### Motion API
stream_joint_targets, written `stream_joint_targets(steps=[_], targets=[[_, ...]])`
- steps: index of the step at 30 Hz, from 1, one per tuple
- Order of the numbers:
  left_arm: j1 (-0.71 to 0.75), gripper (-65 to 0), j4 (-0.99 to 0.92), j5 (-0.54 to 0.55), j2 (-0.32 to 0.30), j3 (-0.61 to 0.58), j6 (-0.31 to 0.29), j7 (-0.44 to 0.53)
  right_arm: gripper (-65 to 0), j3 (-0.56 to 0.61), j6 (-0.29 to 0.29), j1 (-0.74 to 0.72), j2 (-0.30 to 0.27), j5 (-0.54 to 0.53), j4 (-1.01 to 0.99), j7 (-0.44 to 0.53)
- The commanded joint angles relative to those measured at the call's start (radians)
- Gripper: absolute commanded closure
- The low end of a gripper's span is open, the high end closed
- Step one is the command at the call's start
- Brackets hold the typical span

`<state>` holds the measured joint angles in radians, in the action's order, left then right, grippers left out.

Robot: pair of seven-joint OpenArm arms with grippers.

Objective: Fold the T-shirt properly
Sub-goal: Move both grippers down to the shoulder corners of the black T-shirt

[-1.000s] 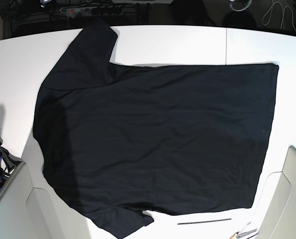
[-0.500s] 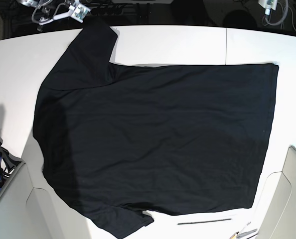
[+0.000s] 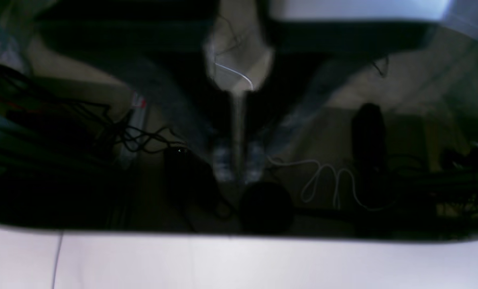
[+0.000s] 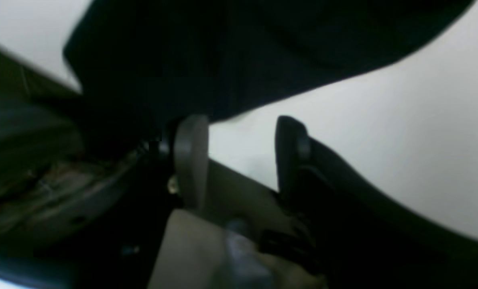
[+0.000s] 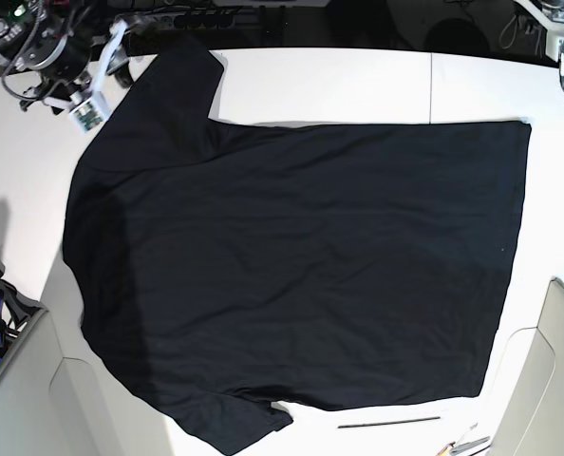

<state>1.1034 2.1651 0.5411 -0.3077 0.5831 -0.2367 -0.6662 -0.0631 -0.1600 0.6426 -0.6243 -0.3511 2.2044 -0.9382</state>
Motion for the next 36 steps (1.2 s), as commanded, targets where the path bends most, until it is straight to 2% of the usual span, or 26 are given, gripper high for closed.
stream_joint_targets(steps=[1,3,5,7,11,13,18,24,34,36], targets=[[0.003,-18.5,0.015,0.001,-0.018,0.008,-0.012,0.011,-27.2,-0.047,-0.006,0.003,0.006,-0.012,0.001,0.01],[-0.016,-27.0,0.015,0.001,-0.039,0.008,-0.042,0.011,-27.2,-0.129,-0.026,0.001,0.035,-0.054,-0.038,0.01],[-0.035,-30.6,0.015,0.002,-0.06,0.008,-0.044,0.011,-27.2,-0.206,-0.05,-0.003,0.061,-0.097,-0.099,0.011],[-0.057,-30.6,0.015,0.002,-0.079,0.008,-0.044,0.011,-27.2,-0.275,-0.085,-0.003,0.081,-0.145,-0.171,0.018],[-0.112,-30.6,0.014,0.036,-0.105,0.008,-0.044,0.011,-27.2,-0.364,-0.192,-0.032,0.105,-0.273,-0.312,0.013],[-0.137,-30.9,0.014,0.07,-0.108,0.008,-0.045,0.012,-27.2,-0.383,-0.22,-0.047,0.115,-0.309,-0.362,0.014],[-0.193,-34.6,0.003,0.07,-0.108,0.008,-0.066,0.02,-27.2,-0.385,-0.267,-0.093,0.141,-0.359,-0.43,0.013],[-0.296,-34.6,-0.122,0.122,-0.124,0.008,-0.067,0.063,-27.2,-0.384,-0.275,-0.156,0.179,-0.364,-0.514,0.014],[-0.486,-34.6,-0.425,0.225,-0.208,0.008,-0.092,0.061,-27.2,-0.385,-0.274,-0.177,0.179,-0.354,-0.549,0.026],[-0.503,-34.6,-0.472,0.265,-0.214,0.006,-0.126,0.056,-27.2,-0.385,-0.274,-0.177,0.179,-0.344,-0.549,0.025]])
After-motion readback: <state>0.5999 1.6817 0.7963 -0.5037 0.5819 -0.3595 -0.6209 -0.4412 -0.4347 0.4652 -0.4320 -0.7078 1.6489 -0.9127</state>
